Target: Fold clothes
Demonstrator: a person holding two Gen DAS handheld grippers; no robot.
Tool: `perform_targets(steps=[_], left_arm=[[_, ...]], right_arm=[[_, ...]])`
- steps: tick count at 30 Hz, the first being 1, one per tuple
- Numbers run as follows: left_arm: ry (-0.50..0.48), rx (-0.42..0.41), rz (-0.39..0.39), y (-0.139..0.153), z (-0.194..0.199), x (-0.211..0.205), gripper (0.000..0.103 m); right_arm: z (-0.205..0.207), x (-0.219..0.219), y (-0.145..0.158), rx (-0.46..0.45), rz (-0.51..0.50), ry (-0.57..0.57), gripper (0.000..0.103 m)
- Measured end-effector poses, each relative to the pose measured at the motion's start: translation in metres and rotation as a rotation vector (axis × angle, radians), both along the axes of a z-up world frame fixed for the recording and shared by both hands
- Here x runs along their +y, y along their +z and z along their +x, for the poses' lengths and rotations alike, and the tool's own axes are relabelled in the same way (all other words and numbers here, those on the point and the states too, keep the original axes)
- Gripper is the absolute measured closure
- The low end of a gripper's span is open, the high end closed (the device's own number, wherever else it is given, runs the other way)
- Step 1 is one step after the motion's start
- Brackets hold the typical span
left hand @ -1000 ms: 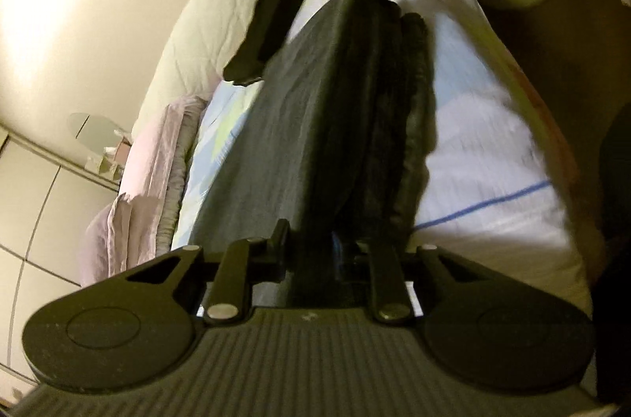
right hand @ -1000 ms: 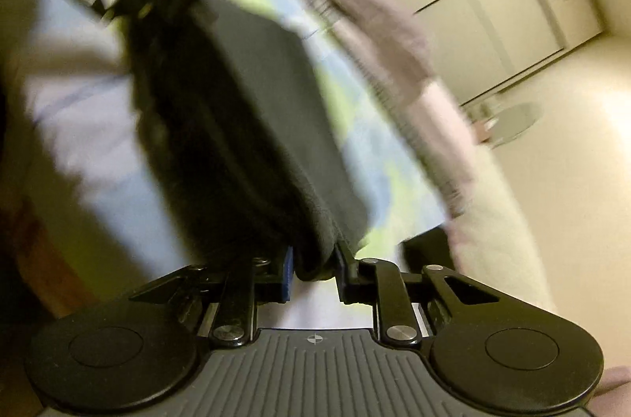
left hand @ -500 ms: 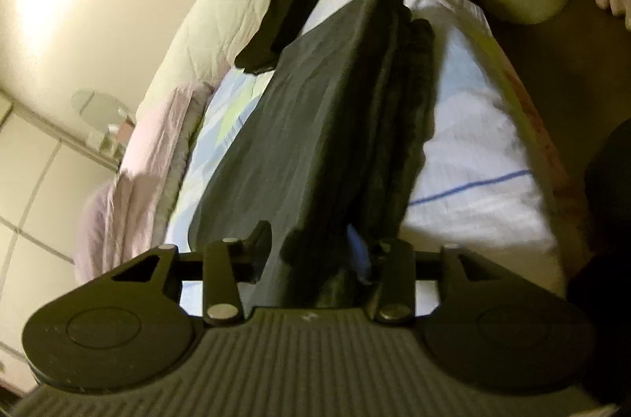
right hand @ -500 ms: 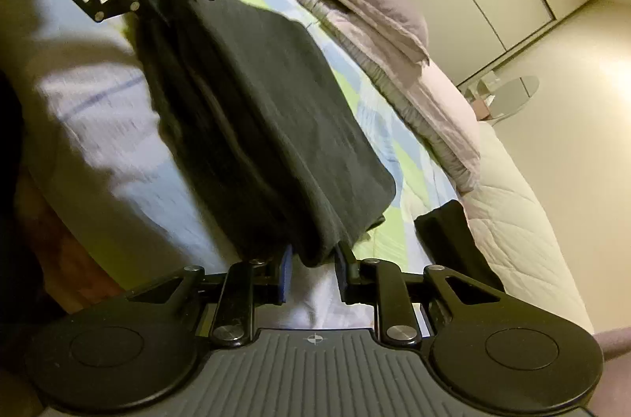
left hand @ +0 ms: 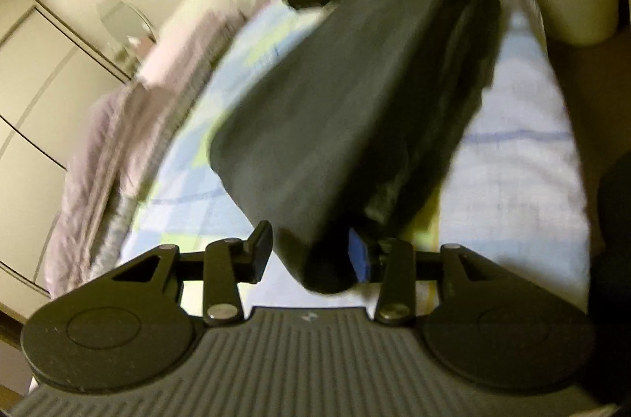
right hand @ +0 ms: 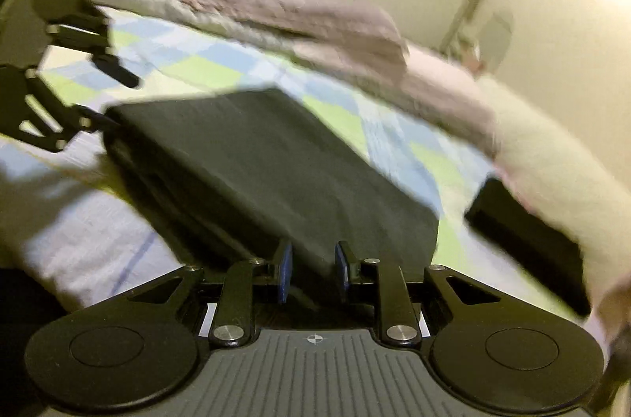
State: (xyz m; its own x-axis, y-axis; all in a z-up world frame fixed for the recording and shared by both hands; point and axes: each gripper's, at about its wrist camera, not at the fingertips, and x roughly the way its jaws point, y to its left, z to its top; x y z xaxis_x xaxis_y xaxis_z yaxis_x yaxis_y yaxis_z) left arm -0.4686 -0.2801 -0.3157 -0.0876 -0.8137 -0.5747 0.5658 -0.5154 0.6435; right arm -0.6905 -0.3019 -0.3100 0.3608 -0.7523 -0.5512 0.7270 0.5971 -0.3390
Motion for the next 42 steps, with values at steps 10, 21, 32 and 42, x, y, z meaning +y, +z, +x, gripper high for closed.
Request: perform_targets(steps=[10, 21, 32, 42], left_arm=[[0.019, 0.029, 0.021, -0.002, 0.015, 0.009, 0.066], [0.072, 0.084, -0.014, 0.027, 0.042, 0.023, 0.064], [0.086, 0.098, -0.006, 0.044, 0.028, 0.004, 0.064], [0.068, 0.088, -0.005, 0.04, 0.016, -0.011, 0.065]], right_arm=[[-0.007, -0.002, 0.038, -0.18, 0.024, -0.093, 0.072], [-0.005, -0.023, 0.012, -0.154, 0.169, -0.187, 0.072], [-0.011, -0.028, 0.0, -0.181, 0.161, -0.183, 0.072], [-0.013, -0.029, 0.0, -0.193, 0.17, -0.181, 0.072]])
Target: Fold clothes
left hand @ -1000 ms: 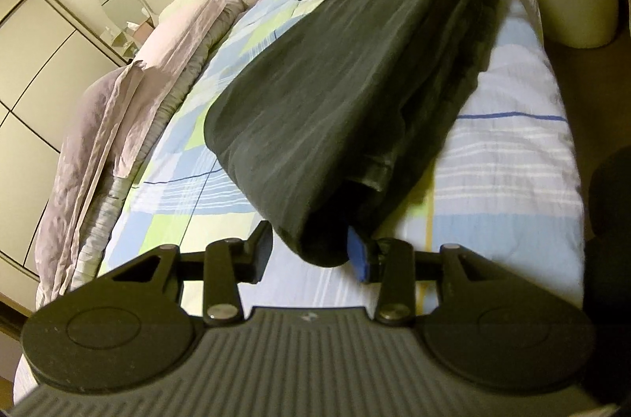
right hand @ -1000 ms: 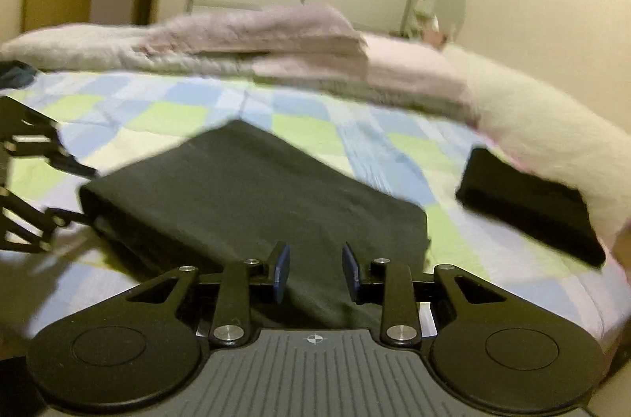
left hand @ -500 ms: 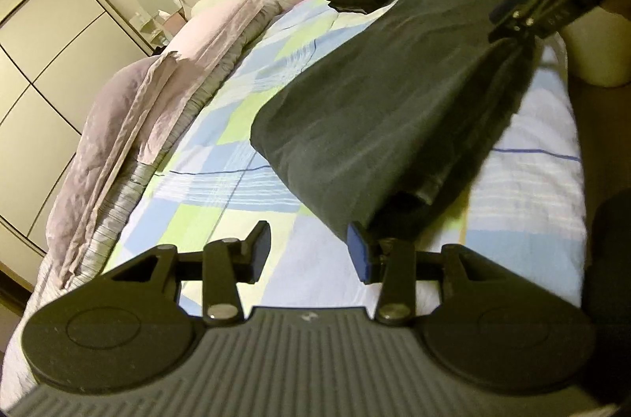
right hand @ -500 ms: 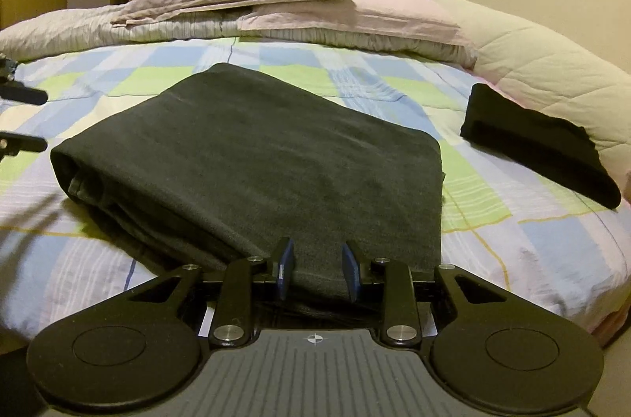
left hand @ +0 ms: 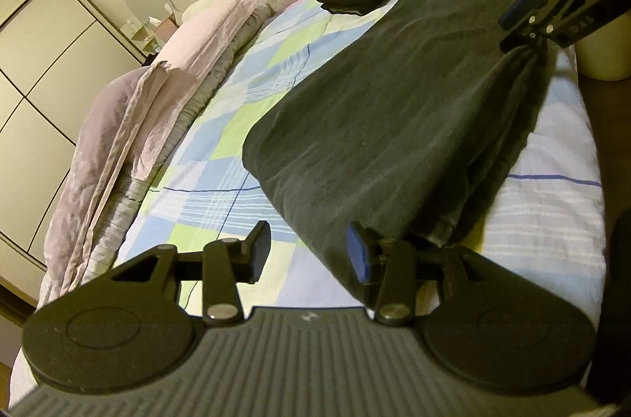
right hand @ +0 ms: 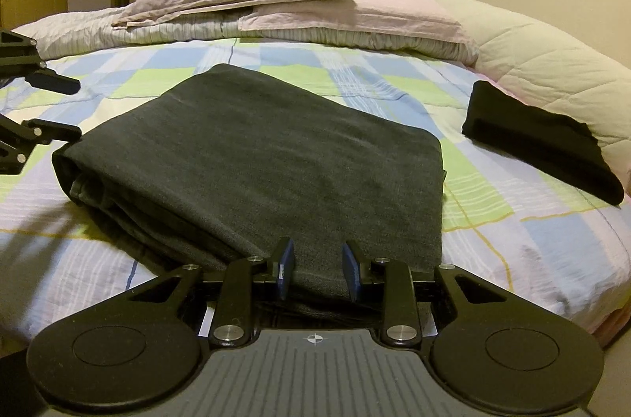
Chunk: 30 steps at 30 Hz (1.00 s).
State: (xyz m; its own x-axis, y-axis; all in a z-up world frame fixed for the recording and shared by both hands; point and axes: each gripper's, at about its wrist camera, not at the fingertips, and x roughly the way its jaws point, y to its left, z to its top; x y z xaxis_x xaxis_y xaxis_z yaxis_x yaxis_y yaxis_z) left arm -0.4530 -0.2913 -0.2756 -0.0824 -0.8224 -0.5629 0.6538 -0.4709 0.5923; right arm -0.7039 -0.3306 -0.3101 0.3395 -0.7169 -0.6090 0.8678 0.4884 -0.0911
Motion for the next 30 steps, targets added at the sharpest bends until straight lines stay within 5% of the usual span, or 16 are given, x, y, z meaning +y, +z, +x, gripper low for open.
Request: perform_targets(steps=[10, 15, 24, 30], left_arm=[[0.0, 0.063, -0.047, 0.024, 0.001, -0.018, 0.063], [-0.034, 0.059, -0.04, 0.037, -0.012, -0.048, 0.06], [0.008, 0.224, 0.16, 0.023, -0.022, -0.155, 0.059], [0.084, 0.301, 0.297, -0.015, -0.019, -0.217, 0.053]], right_arm=[[-0.009, -0.008, 0.013, -0.021, 0.077, 0.036, 0.072], [-0.033, -0.015, 0.035, -0.134, 0.076, -0.009, 0.072], [-0.049, -0.116, 0.035, -0.13, 0.149, -0.029, 0.072], [-0.044, -0.178, 0.002, -0.092, 0.219, -0.033, 0.072]])
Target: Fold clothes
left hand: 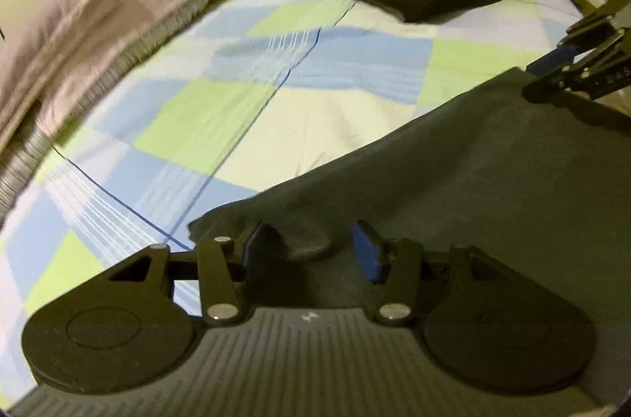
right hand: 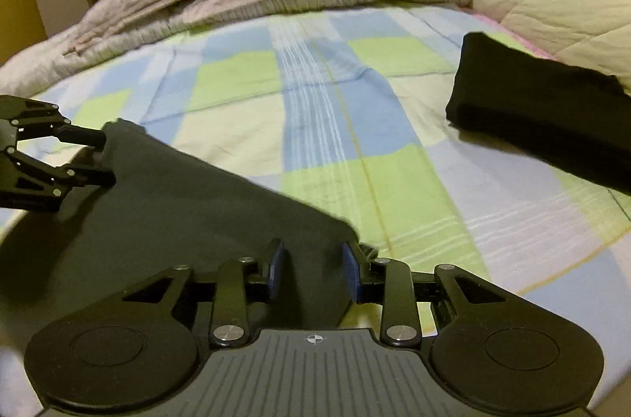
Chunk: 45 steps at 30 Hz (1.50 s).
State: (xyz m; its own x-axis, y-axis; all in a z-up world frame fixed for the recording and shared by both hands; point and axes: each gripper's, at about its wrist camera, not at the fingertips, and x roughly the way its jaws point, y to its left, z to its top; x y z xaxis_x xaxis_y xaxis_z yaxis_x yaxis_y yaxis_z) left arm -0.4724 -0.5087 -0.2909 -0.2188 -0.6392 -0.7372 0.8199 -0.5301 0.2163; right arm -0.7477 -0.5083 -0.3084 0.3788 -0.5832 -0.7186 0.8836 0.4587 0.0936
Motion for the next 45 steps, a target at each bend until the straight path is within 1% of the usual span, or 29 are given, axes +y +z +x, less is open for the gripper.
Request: perform_targets(steps=[3, 5, 7, 8, 10, 12, 14, 15, 16, 17, 18, 20, 23, 24, 27, 30, 31, 33, 36, 37, 39, 41, 42, 44, 45], left_arm=[[0.011, 0.03, 0.016, -0.01, 0.002, -0.01, 0.05], [0.003, 0.04, 0.015, -0.01, 0.005, -0.012, 0.05], [-0.009, 0.043, 0.012, -0.01, 0.008, -0.01, 0.05], [-0.008, 0.043, 0.011, -0.01, 0.008, -0.009, 0.05], [-0.003, 0.038, 0.005, -0.01, 0.006, -0.008, 0.05], [0.006, 0.028, -0.005, -0.011, 0.002, -0.007, 0.05], [0.015, 0.034, -0.009, -0.005, 0.002, -0.003, 0.051], [0.019, 0.037, -0.01, -0.002, 0.001, -0.001, 0.052], [0.024, 0.048, -0.014, 0.005, 0.003, 0.004, 0.056], [0.02, 0.058, -0.021, 0.013, 0.005, 0.012, 0.059], [0.008, 0.07, -0.029, 0.021, 0.008, 0.022, 0.059], [-0.02, 0.091, -0.043, 0.037, 0.016, 0.046, 0.058], [-0.049, 0.131, -0.032, 0.05, 0.03, 0.085, 0.058], [-0.059, 0.148, -0.026, 0.053, 0.036, 0.098, 0.058], [-0.048, 0.142, 0.019, 0.038, 0.042, 0.126, 0.057], [-0.036, 0.134, 0.064, 0.023, 0.049, 0.153, 0.057], [-0.019, 0.152, 0.072, 0.02, 0.051, 0.154, 0.057], [0.019, 0.191, 0.088, 0.015, 0.057, 0.154, 0.057], [0.03, 0.202, 0.096, 0.014, 0.06, 0.154, 0.054], [0.03, 0.204, 0.094, 0.012, 0.06, 0.154, 0.054], [0.032, 0.207, 0.088, 0.015, 0.06, 0.156, 0.054], [0.033, 0.2, 0.068, 0.02, 0.059, 0.16, 0.054], [0.027, 0.197, 0.05, 0.023, 0.06, 0.164, 0.054], [0.008, 0.195, 0.013, 0.028, 0.063, 0.172, 0.052], [-0.004, 0.195, -0.004, 0.032, 0.064, 0.178, 0.051]], right_arm=[[-0.01, -0.01, -0.007, -0.054, 0.015, -0.026, 0.065], [-0.02, -0.004, 0.0, -0.104, 0.016, -0.053, 0.065], [-0.029, 0.014, 0.012, -0.152, -0.005, -0.086, 0.065], [-0.034, 0.029, 0.018, -0.188, -0.019, -0.084, 0.065], [-0.038, 0.059, 0.023, -0.231, -0.029, -0.061, 0.065], [-0.04, 0.086, 0.024, -0.259, -0.025, -0.047, 0.065], [-0.036, 0.107, 0.012, -0.232, 0.013, -0.029, 0.065], [-0.031, 0.112, 0.004, -0.184, 0.024, -0.008, 0.065], [-0.028, 0.117, -0.003, -0.144, 0.016, 0.01, 0.065], [-0.028, 0.12, -0.002, -0.142, 0.008, 0.0, 0.065], [-0.028, 0.122, 0.0, -0.139, -0.001, -0.01, 0.065], [-0.018, 0.128, 0.013, -0.11, -0.027, -0.038, 0.065], [0.001, 0.149, 0.033, -0.122, -0.106, 0.017, 0.065], [0.009, 0.155, 0.036, -0.134, -0.116, 0.036, 0.065], [0.036, 0.168, 0.028, -0.143, -0.107, 0.105, 0.065], [0.053, 0.171, 0.004, -0.107, -0.077, 0.114, 0.065], [0.054, 0.17, -0.001, -0.11, -0.082, 0.115, 0.065], [0.053, 0.169, 0.001, -0.109, -0.075, 0.116, 0.065], [0.047, 0.179, 0.018, -0.111, -0.111, 0.095, 0.065], [0.047, 0.181, 0.019, -0.094, -0.13, 0.092, 0.065], [0.047, 0.18, 0.01, -0.037, -0.113, 0.104, 0.065], [0.043, 0.186, 0.013, -0.011, -0.138, 0.11, 0.064], [0.041, 0.19, 0.014, 0.003, -0.152, 0.113, 0.061], [0.042, 0.2, 0.019, 0.057, -0.212, 0.139, 0.043], [0.042, 0.206, 0.021, 0.084, -0.245, 0.162, 0.026]])
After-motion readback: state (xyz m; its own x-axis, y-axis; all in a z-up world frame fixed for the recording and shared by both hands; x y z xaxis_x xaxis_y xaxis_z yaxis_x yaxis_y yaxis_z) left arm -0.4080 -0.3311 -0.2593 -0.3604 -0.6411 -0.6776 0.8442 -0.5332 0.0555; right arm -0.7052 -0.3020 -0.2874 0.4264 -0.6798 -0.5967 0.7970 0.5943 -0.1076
